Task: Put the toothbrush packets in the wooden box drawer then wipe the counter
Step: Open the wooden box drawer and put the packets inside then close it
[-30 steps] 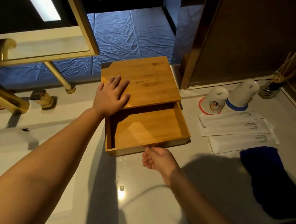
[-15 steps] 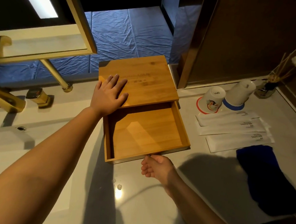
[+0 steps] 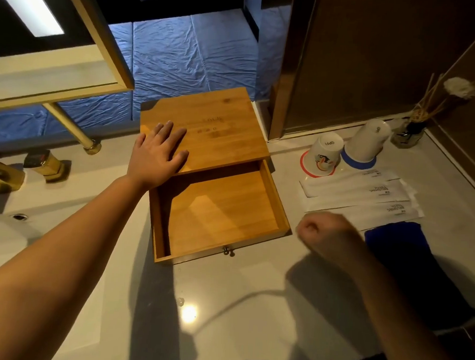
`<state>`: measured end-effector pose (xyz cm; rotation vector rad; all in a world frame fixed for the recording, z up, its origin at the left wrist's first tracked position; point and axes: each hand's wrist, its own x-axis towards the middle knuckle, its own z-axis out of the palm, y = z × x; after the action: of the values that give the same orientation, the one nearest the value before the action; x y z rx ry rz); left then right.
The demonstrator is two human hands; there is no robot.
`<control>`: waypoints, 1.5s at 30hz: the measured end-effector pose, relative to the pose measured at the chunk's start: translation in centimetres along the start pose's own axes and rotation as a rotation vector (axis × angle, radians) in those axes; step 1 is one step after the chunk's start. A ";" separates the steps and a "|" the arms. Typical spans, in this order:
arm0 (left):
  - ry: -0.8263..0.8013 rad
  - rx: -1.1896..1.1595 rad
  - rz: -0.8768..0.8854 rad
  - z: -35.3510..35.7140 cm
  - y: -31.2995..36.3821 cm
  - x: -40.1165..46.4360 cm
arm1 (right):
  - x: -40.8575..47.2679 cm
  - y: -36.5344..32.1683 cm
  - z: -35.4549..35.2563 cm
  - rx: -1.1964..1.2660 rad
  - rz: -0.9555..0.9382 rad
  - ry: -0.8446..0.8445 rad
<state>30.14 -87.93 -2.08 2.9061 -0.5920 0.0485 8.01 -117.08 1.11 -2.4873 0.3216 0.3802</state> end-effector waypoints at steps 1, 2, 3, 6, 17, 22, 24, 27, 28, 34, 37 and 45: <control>-0.001 0.001 -0.001 0.0 0.0 0.0 | 0.8 1.1 -0.9 -0.046 0.056 0.102; -0.001 0.003 -0.002 0.0 0.0 0.0 | 1.7 2.2 -1.6 -0.098 0.089 0.209; -0.001 0.005 -0.003 0.0 0.0 0.0 | 2.7 3.5 -2.1 -0.168 0.087 0.297; 0.000 0.014 -0.008 0.0 0.0 0.0 | 5.1 7.1 -2.8 -0.473 0.082 0.283; -0.015 0.014 -0.022 -0.1 0.1 0.0 | 6.3 9.8 -2.4 -0.496 -0.004 0.325; -0.006 0.011 -0.020 -0.2 0.1 0.0 | 5.6 9.8 -3.7 -0.475 -0.162 0.241; -0.003 0.009 -0.023 -0.2 0.0 0.0 | 4.9 9.1 -4.3 -0.440 -0.203 0.221; 0.002 0.012 -0.019 -0.1 0.0 -0.1 | 3.5 7.8 -5.3 -0.421 -0.263 0.271; 0.003 0.012 -0.021 -0.1 0.0 -0.1 | 3.2 7.3 -5.7 -0.420 -0.267 0.292; 0.015 0.005 -0.023 0.1 -0.1 0.0 | 2.2 -0.5 -5.7 -0.312 -0.493 0.499; 0.010 0.001 -0.021 -0.1 -0.1 0.0 | 2.9 -5.9 -2.0 -0.419 -0.637 0.396; 0.034 -0.004 -0.012 0.1 -0.1 0.0 | 7.3 -11.8 6.2 -0.547 -0.754 0.253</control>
<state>30.11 -87.88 -2.18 2.8985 -0.5688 0.0953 17.29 -105.03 -0.06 -2.9415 -0.7094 -0.1921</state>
